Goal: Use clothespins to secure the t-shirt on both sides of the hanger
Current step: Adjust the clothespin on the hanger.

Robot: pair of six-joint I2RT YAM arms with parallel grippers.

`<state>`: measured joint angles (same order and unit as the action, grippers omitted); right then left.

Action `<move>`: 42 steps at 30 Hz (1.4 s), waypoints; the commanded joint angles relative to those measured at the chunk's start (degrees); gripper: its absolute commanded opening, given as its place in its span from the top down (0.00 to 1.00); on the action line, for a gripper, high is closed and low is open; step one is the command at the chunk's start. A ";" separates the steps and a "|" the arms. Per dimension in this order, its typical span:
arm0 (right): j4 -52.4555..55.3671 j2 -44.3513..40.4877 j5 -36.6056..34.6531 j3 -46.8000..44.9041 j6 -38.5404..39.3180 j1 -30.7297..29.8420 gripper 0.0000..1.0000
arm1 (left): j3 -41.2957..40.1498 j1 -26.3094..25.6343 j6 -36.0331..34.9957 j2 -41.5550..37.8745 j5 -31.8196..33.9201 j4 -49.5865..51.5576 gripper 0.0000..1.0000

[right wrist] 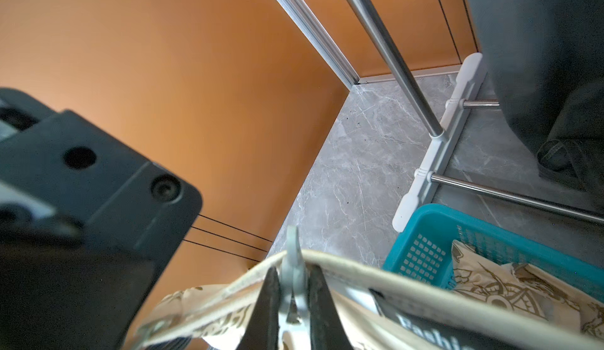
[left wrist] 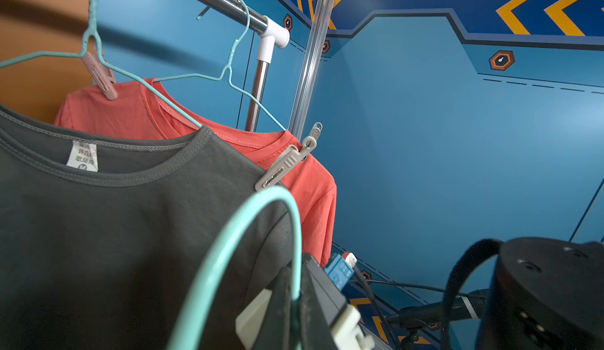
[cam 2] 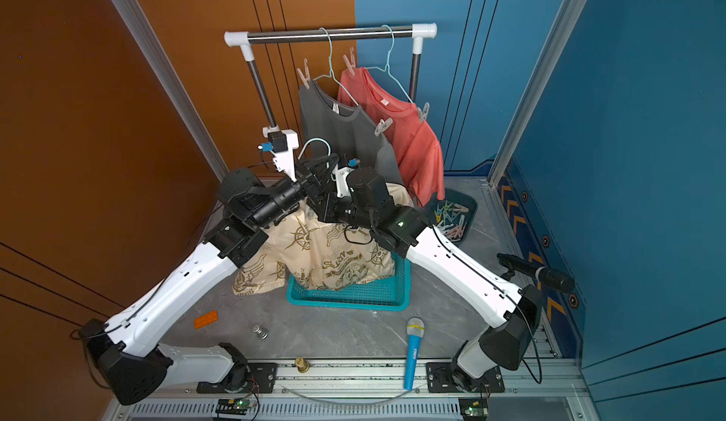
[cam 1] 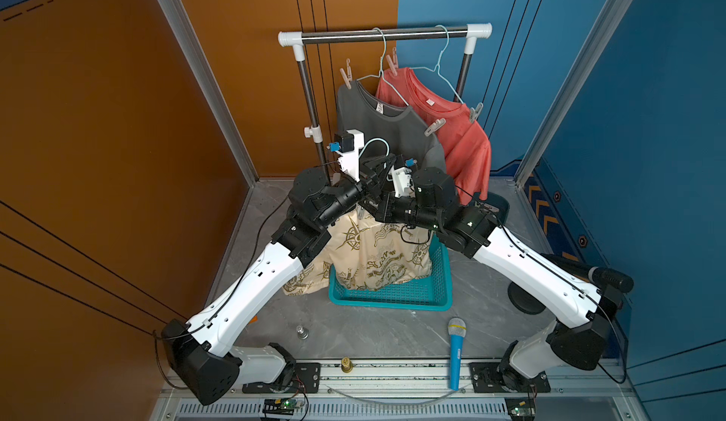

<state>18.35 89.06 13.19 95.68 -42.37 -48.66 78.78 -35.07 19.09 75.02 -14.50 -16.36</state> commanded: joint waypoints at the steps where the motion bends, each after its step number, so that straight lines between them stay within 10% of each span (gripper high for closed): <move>1: 0.50 2.38 4.48 1.51 0.98 -3.80 1.00 | 1.46 -0.66 0.33 0.86 -0.70 -5.77 0.92; 42: 6.51 -5.41 0.03 1.82 6.42 -1.95 1.00 | 1.77 1.77 1.33 0.42 -2.19 -4.82 0.91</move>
<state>21.82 85.80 11.79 97.43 -38.44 -50.81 78.78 -34.06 20.78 76.84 -13.85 -20.25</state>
